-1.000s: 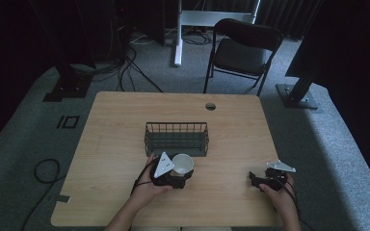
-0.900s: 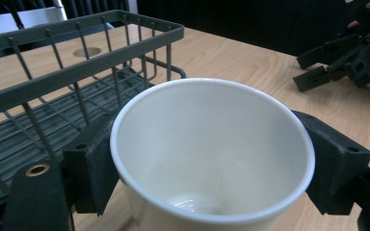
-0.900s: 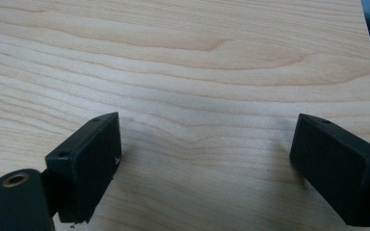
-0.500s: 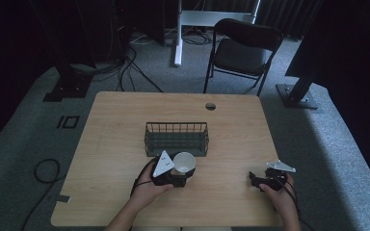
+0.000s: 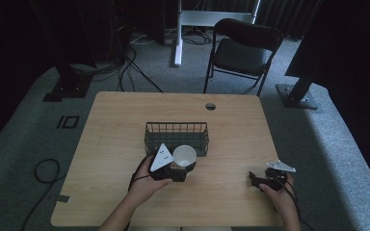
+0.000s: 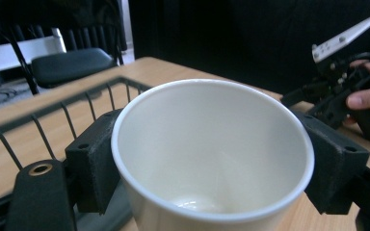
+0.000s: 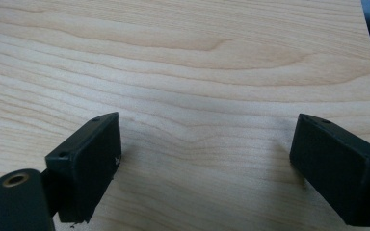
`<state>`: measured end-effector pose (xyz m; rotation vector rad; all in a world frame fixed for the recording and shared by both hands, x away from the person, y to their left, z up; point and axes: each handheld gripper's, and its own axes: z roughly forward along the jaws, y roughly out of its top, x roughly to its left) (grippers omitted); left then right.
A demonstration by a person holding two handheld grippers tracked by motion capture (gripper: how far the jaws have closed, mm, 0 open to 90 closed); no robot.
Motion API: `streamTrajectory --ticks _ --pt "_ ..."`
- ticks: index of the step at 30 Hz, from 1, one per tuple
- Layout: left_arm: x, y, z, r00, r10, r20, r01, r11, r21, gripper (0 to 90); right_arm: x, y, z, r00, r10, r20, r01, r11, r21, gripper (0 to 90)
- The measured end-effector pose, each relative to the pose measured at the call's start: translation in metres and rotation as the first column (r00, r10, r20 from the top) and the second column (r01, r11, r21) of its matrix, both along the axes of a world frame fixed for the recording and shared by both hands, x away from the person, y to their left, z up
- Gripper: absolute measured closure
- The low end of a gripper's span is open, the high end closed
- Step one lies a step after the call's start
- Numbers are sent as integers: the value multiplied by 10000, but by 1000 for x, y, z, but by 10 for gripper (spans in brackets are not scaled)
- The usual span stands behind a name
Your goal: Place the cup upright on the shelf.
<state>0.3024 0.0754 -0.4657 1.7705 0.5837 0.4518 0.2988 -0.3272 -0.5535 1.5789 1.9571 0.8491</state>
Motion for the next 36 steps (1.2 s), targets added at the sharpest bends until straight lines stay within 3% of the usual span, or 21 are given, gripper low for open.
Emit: streamTrajectory --ticks 5,10,16,21,24,30,34,36 --pt "3 2 15 9997 167 200 -165 9998 -95 206 0 0 0 10000 -1 -1 1 10000 0 106" --pt "10 9 36 9958 793 453 -776 9963 -373 206 0 0 0 10000 -1 -1 1 10000 2 106" --pt "17 11 49 9923 1013 707 -983 9941 -454 206 0 0 0 10000 -5 -1 5 10000 7 106" --pt "24 14 56 9839 1555 882 -1498 9864 -679 206 0 0 0 10000 0 3 0 10000 1 106" --pt "33 15 60 9731 2180 743 -2100 9723 -1025 206 0 0 0 10000 1 3 -1 10000 1 106" --pt "49 18 61 9446 3212 675 -3111 9418 -1271 206 0 0 0 10000 5 9 -5 10000 -5 106" --pt "58 18 54 9321 3597 424 -3515 9267 -1328 206 0 0 0 10000 -1 5 1 10000 0 106" --pt "63 17 50 9289 3689 334 -3622 9234 -1274 206 0 0 0 10000 2 5 -2 10000 -3 106"
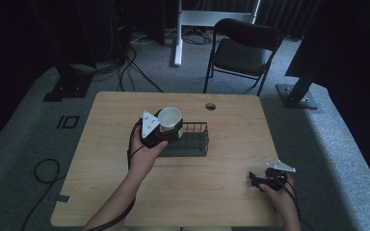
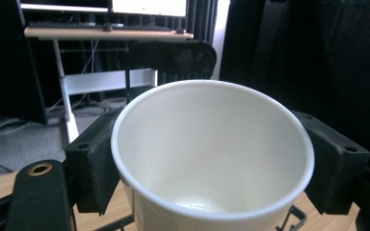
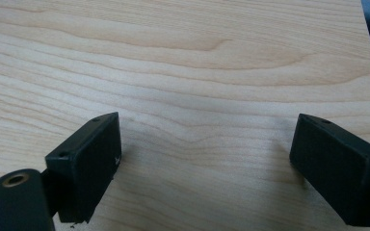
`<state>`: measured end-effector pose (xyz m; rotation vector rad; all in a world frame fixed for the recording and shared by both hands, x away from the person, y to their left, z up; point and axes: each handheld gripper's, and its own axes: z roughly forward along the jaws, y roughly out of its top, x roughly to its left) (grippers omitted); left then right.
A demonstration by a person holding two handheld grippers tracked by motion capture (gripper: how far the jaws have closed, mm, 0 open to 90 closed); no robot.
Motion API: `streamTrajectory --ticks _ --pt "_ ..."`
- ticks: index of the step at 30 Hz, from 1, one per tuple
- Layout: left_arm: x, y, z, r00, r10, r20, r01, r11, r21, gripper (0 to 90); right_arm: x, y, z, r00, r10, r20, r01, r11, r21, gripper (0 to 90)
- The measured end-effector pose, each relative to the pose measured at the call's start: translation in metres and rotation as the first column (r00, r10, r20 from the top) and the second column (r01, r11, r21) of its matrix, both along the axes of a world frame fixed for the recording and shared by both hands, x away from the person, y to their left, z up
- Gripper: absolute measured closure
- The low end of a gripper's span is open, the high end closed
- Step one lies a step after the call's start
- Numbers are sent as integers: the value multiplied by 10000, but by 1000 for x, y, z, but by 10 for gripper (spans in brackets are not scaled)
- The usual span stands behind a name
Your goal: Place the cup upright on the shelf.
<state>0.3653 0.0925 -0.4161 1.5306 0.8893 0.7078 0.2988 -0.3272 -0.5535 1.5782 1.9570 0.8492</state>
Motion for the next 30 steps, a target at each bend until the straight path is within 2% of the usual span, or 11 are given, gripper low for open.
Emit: streamTrajectory --ticks 3,5,6,10,11,13,15,17,23,24,30 --pt "8 -3 -9 9996 263 -97 -263 9996 63 206 0 0 0 10000 -2 -6 2 10000 7 106" --pt "8 -3 -9 9996 263 -97 -263 9996 63 206 0 0 0 10000 -1 -4 1 10000 6 106" --pt "15 -5 -19 9980 482 -417 -486 9988 -104 206 0 0 0 10000 -1 -6 1 10000 7 106" --pt "20 -9 -26 9969 536 -585 -550 9982 -221 206 0 0 0 10000 -6 -12 6 10000 12 106" --pt "22 -11 -30 9960 620 -637 -621 9981 4 206 0 0 0 10000 -7 -14 7 10000 13 106" --pt "25 -12 -35 9953 587 -775 -589 9983 -13 205 0 0 0 10000 10 -2 -10 10000 5 106" --pt "27 -13 -39 9947 636 -804 -616 9977 278 206 0 0 0 10000 28 -1 -28 10000 3 106" --pt "28 -13 -44 9935 587 -973 -574 9982 167 206 0 0 0 10000 36 0 -36 10000 3 106" --pt "29 -17 -49 9938 512 -987 -466 9978 479 206 0 0 0 10000 35 -1 -35 10000 7 106" --pt "30 -18 -50 9930 451 -1095 -408 9983 416 206 0 0 0 10000 35 -3 -35 10000 8 106" --pt "32 -23 -56 9910 155 -1328 -31 9957 927 205 0 0 0 10000 36 -3 -36 10000 6 106"
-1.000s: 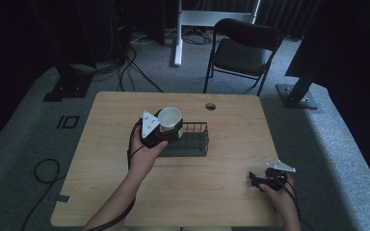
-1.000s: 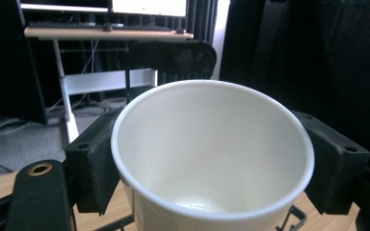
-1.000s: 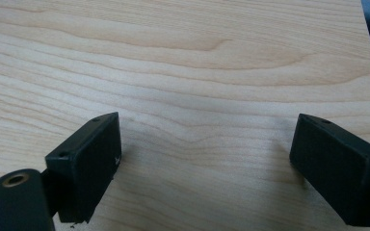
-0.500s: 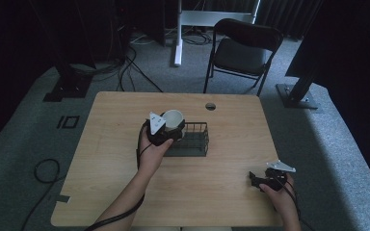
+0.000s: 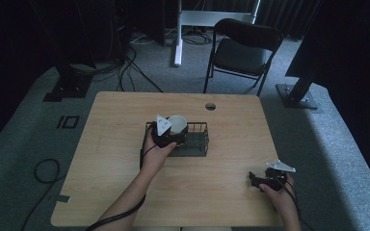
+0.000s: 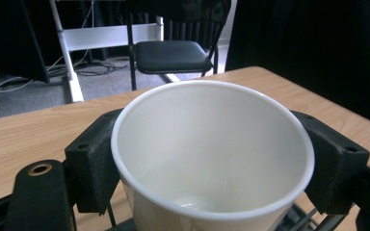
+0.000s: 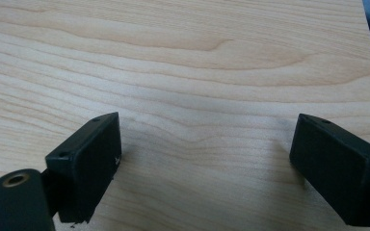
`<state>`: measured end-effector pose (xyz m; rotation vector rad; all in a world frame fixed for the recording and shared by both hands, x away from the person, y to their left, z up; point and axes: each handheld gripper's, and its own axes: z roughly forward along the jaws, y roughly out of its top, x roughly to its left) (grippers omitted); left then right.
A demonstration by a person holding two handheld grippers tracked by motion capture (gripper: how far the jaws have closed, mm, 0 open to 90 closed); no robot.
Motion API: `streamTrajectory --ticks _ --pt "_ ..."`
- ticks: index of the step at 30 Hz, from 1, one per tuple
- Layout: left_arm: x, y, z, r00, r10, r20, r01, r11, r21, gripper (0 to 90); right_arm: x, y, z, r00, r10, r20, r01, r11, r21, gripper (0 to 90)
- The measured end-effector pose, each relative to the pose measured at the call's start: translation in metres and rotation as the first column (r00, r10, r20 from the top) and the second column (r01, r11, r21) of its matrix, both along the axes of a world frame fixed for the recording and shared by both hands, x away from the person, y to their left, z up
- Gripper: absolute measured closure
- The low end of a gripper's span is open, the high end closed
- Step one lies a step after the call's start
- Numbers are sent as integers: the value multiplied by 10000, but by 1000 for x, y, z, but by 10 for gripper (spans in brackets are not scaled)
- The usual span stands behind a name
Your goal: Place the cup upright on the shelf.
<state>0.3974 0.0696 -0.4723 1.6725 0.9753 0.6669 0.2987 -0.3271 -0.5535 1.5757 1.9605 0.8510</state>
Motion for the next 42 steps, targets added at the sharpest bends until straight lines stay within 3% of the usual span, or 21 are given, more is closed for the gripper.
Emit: streamTrajectory --ticks 12,20,42 --pt "0 -4 -1 9997 -234 -14 234 9992 320 199 0 0 0 10000 -1 -2 1 10000 3 106" --pt "-3 -3 8 9991 -409 -64 412 9970 657 107 0 0 0 10000 3 3 -3 10000 -2 106" --pt "-32 32 31 9999 -129 14 128 9984 548 107 0 0 0 10000 47 6 -47 10000 -16 106"
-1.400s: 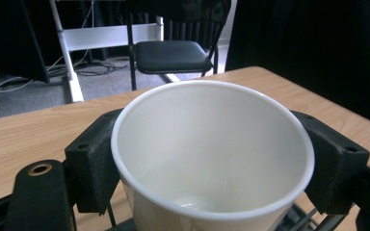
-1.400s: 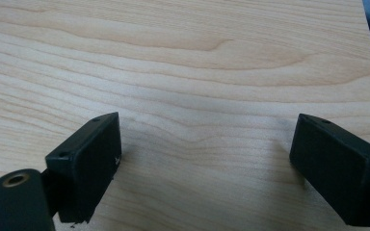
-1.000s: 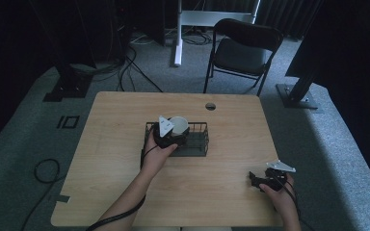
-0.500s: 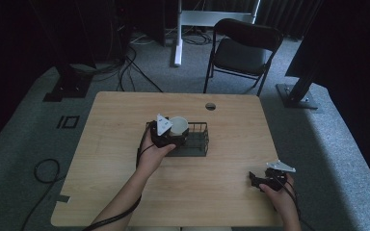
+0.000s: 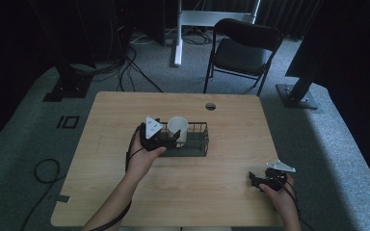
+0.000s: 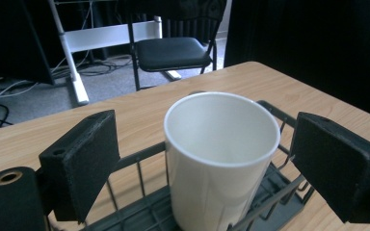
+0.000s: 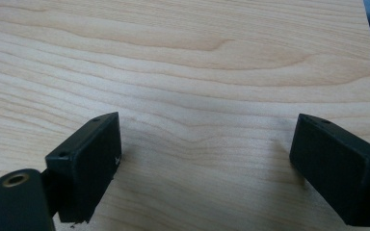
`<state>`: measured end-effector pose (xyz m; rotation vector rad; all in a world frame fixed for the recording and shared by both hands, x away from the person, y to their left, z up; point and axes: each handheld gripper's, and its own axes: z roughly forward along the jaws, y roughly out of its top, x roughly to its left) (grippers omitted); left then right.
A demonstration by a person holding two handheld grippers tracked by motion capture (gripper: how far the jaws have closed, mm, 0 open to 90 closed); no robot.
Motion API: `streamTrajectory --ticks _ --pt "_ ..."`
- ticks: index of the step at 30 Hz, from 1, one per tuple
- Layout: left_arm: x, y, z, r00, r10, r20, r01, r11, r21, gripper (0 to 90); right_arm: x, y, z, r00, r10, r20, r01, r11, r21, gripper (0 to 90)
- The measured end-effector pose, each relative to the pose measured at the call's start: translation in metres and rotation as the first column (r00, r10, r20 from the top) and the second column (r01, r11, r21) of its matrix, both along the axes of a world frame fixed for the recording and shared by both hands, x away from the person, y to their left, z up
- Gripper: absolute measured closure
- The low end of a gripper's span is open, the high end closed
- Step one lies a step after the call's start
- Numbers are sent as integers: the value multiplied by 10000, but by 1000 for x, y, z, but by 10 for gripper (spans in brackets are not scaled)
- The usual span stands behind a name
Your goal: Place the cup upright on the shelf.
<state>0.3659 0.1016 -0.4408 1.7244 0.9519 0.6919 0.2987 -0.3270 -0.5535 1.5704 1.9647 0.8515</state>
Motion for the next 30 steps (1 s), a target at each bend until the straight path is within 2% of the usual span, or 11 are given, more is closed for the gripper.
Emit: streamTrajectory --ticks 9,17,20,24,27,30 --pt "-13 18 -1 9999 119 9 -119 9999 18 107 0 0 0 10000 12 3 -12 10000 -2 106" --pt "-24 39 -8 9991 423 -76 -423 9991 2 107 0 0 0 10000 20 1 -20 10000 -17 106" --pt "-28 47 -10 9981 622 -22 -622 9980 138 107 0 0 0 10000 19 0 -19 10000 -17 107" --pt "-32 58 -14 9966 800 -179 -801 9968 -56 107 0 0 0 10000 20 1 -20 10000 -17 106" --pt "-35 66 -18 9954 945 -177 -944 9955 47 107 0 0 0 10000 20 -1 -20 10000 -16 106" --pt "-39 73 -23 9941 1040 -291 -1043 9945 -86 107 0 0 0 10000 21 1 -21 10000 -18 106"
